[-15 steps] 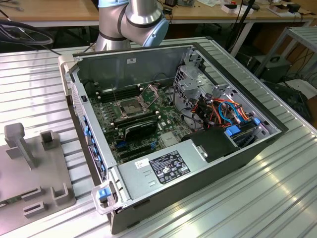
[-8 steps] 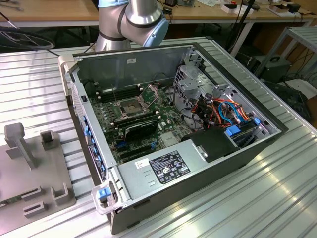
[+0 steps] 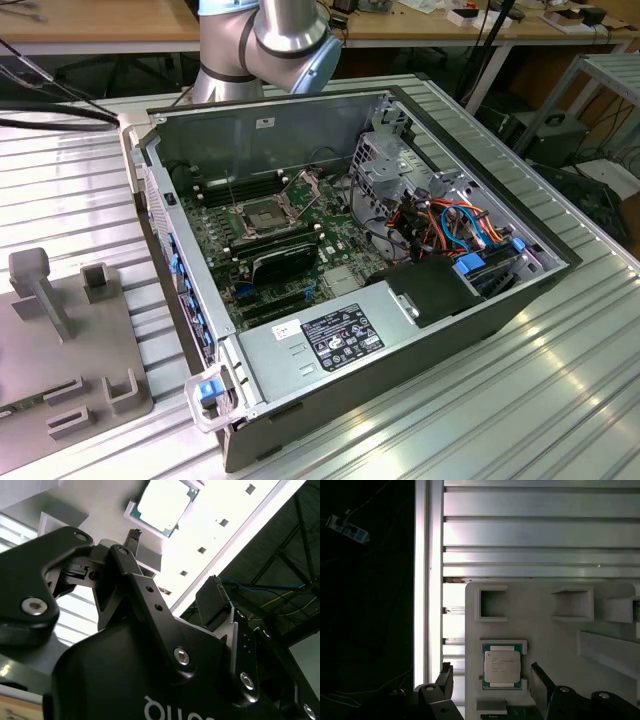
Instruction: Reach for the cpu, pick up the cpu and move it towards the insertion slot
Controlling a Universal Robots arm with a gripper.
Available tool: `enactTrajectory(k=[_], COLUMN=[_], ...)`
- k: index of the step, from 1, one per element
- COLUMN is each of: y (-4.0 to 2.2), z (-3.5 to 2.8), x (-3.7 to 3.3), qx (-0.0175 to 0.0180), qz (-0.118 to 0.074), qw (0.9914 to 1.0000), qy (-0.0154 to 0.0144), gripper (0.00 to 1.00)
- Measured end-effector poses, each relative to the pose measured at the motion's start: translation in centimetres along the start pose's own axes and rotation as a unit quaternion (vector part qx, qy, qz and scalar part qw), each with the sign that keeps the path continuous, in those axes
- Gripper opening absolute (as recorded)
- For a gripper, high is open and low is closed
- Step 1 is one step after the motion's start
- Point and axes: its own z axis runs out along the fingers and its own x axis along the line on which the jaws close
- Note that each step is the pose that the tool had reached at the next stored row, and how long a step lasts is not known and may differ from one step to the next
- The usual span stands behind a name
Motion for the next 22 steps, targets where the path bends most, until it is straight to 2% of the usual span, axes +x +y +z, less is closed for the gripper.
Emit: enactTrajectory(k=[1, 2, 4, 5, 9, 22], y=[-0.07, -0.11, -0.14, -0.15, -0.18, -0.19], z=[0.19, 0.51, 0.87, 1.17, 1.78, 1.91], x=[0.00, -0.02, -0.09, -0.17, -0.30, -0.30], qx=[-0.0001, 0.0000, 0.0000, -0.0001, -0.0001, -0.0001], qz=[0.000, 0.000, 0.000, 0.000, 0.001, 0.000], qw=[1.00000, 0.99999, 0.99998, 0.99996, 0.99988, 0.99988], qy=[0.0010, 0.0034, 0.0064, 0.0090, 0.0152, 0.0157], gripper=[0.72, 0.72, 0.72, 0.72, 0.72, 0.72])
